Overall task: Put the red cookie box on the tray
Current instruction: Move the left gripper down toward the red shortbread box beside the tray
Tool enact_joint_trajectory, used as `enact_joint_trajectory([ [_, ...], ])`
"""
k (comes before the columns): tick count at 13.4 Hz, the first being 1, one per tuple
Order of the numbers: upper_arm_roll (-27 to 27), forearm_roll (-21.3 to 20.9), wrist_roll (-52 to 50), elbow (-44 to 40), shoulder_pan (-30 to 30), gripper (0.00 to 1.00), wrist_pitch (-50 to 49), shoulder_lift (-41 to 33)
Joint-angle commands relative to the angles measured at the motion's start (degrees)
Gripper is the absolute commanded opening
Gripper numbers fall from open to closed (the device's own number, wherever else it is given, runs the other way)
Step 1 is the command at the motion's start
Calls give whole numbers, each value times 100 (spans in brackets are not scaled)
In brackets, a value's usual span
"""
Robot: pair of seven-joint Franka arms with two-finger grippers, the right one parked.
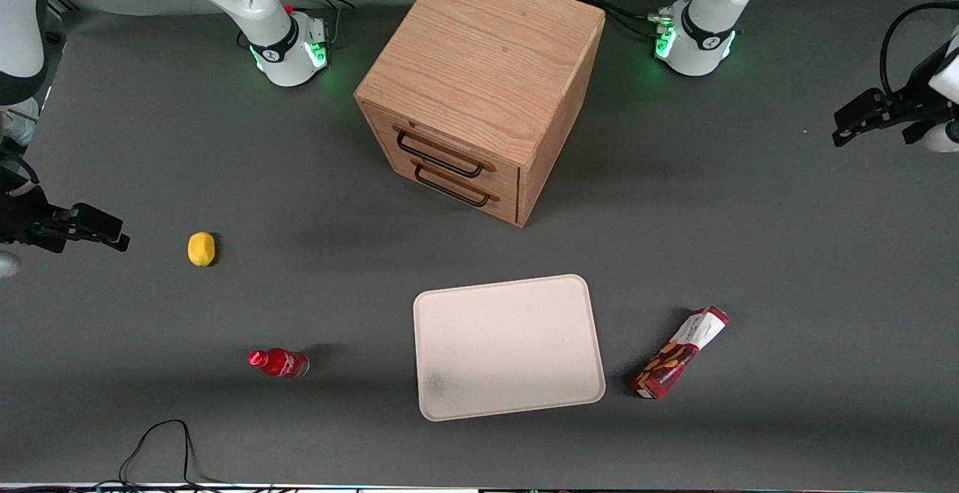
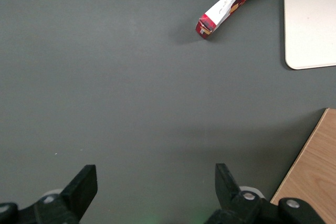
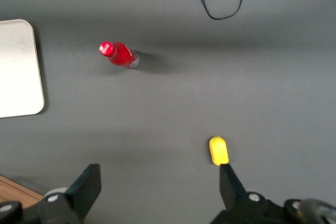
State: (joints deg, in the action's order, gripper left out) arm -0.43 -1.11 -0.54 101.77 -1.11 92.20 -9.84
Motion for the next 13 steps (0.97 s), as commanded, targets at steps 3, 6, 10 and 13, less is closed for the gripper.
enact_joint_trajectory([
  [3,-98,-109,-61,176,-92,100,-36,-150],
  [6,-107,-100,-43,177,-136,100,-79,25],
  [10,-107,145,45,-130,48,100,278,875],
  [13,-107,260,71,-463,382,100,1735,1999],
])
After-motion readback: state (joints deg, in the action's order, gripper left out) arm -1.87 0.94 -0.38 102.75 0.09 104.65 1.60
